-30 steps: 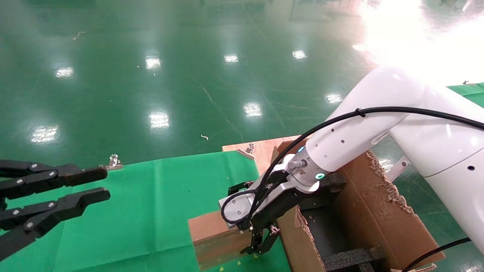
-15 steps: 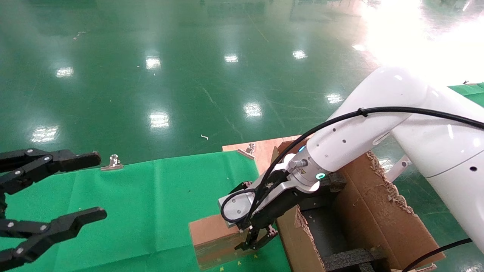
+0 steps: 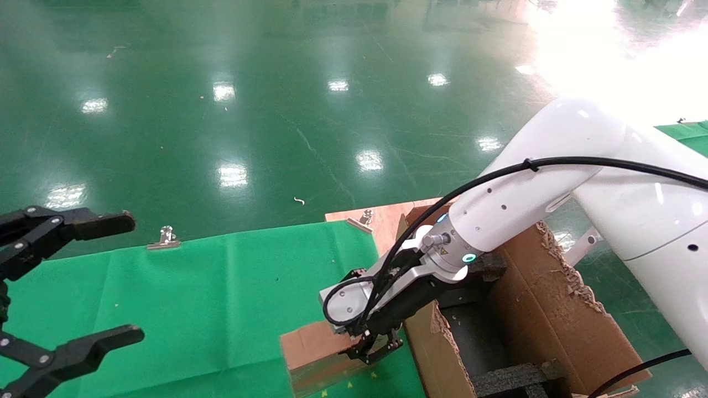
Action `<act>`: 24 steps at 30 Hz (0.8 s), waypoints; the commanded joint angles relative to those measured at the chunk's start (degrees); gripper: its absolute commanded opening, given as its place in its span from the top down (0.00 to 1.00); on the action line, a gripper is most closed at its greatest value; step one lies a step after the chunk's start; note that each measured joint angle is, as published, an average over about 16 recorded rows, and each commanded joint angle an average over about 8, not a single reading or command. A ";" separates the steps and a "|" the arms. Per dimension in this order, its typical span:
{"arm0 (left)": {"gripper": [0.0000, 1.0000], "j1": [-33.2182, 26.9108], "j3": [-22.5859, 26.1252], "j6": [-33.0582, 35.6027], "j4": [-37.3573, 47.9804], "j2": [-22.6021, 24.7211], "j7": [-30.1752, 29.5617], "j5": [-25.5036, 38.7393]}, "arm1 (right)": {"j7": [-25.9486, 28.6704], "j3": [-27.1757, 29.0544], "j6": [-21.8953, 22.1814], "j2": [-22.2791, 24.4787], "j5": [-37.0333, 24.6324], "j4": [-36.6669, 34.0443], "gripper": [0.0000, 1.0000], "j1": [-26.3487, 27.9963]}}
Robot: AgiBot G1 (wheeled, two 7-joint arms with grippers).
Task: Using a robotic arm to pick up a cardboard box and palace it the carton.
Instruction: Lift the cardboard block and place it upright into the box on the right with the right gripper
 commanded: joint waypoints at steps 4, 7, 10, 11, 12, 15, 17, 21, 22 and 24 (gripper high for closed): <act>0.00 0.00 0.00 0.00 0.00 0.00 0.00 0.00 | -0.45 -0.67 -0.64 0.38 2.00 -1.90 1.00 2.77; 0.00 0.00 0.00 0.00 0.00 0.00 0.00 0.00 | -1.94 -2.20 -1.09 0.94 4.50 -4.86 1.00 7.39; 0.00 0.00 0.00 0.00 0.01 0.00 0.00 0.00 | -4.17 -4.21 -1.22 1.60 6.91 -8.19 1.00 12.74; 0.00 0.00 0.01 0.00 0.01 0.00 0.00 0.00 | -4.99 -4.87 -1.22 1.85 7.72 -9.40 1.00 14.64; 0.00 0.00 0.01 0.00 0.01 0.00 0.00 0.00 | -5.85 -5.50 -1.20 2.10 8.54 -10.70 1.00 16.62; 0.00 0.00 0.01 0.00 0.01 0.00 0.00 0.00 | -8.39 -6.97 -1.05 2.74 10.71 -14.37 1.00 22.05; 0.00 0.00 0.01 0.00 0.01 0.00 0.01 0.00 | -10.05 -7.67 -0.96 3.08 12.01 -16.62 1.00 25.25; 0.00 -0.01 0.01 0.00 0.01 0.00 0.01 -0.01 | -12.99 -9.10 -0.93 3.30 14.41 -20.17 1.00 29.85; 0.00 -0.01 0.01 0.00 0.01 0.00 0.01 -0.01 | -13.64 -9.61 -0.95 3.25 15.01 -20.85 1.00 30.57; 0.00 -0.01 0.01 0.00 0.01 0.00 0.01 -0.01 | -14.76 -10.78 -1.03 3.12 16.14 -21.99 1.00 31.51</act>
